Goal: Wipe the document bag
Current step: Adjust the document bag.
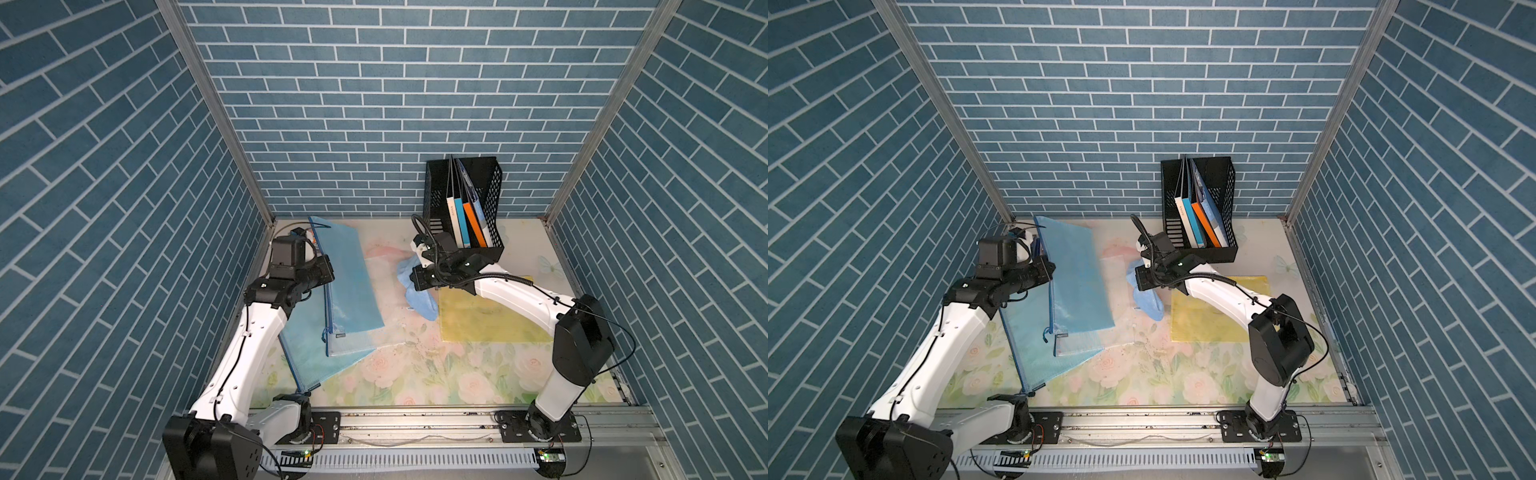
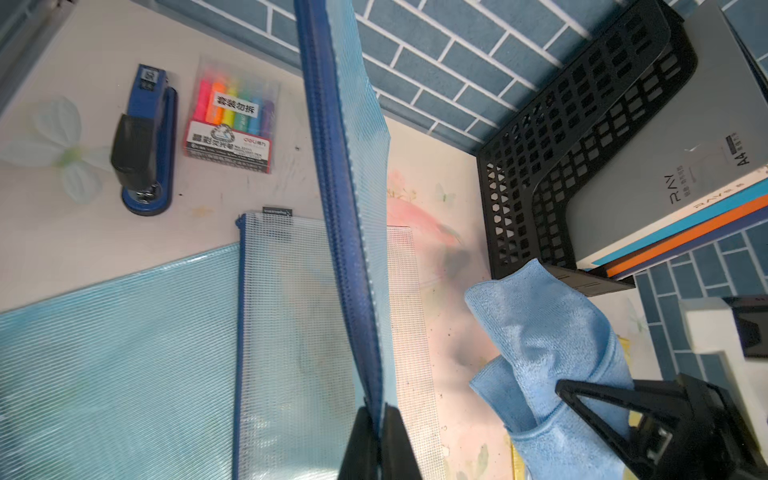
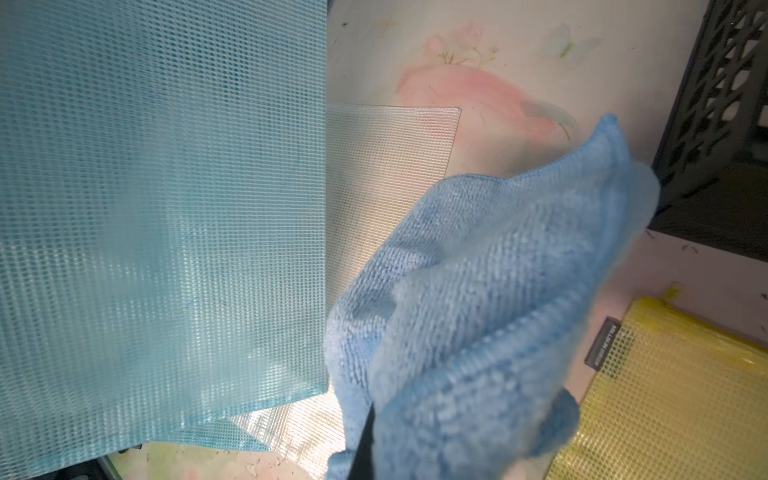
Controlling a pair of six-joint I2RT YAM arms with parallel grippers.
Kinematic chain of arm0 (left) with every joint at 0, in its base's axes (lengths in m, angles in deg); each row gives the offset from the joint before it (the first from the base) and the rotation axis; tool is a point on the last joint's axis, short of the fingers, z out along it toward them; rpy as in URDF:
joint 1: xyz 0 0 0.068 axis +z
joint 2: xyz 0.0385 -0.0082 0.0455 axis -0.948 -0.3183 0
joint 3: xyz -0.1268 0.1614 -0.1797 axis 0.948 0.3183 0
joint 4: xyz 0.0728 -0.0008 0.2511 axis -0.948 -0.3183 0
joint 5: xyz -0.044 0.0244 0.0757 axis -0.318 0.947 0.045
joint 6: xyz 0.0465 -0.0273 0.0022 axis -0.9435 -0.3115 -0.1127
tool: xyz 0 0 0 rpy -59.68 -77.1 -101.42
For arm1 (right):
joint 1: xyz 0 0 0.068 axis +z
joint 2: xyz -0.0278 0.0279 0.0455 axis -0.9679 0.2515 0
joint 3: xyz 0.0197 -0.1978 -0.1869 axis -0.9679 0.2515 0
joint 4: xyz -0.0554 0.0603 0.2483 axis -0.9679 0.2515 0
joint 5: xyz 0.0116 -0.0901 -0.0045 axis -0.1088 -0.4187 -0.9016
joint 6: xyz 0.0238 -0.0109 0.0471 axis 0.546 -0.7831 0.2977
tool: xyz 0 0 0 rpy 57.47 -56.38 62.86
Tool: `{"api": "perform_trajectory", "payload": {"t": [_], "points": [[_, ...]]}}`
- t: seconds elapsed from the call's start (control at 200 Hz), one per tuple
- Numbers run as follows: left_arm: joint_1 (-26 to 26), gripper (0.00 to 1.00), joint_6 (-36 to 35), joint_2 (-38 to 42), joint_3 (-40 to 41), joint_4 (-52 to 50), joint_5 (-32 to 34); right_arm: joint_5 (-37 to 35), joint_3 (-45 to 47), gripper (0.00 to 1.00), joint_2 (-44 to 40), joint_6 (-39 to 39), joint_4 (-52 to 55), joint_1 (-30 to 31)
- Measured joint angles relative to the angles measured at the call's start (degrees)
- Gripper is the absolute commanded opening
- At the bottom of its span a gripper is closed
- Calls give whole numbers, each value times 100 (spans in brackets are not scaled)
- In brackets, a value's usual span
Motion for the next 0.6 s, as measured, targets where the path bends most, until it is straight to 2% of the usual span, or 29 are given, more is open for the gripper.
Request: {"api": "perform_trajectory", "payload": {"t": [0.315,0.45,0.6], "points": [[-136,0,-494,-542,-1598,-1840,1550,767,136,8,610,11,9,-24],[-925,0,-481,-1073,-2065,-2352,2232,848,170,8,612,-57,52,-20],[-1956,0,-245,-2212,-2516,-2761,2863,824,184,8,605,-155,173,-28]]}}
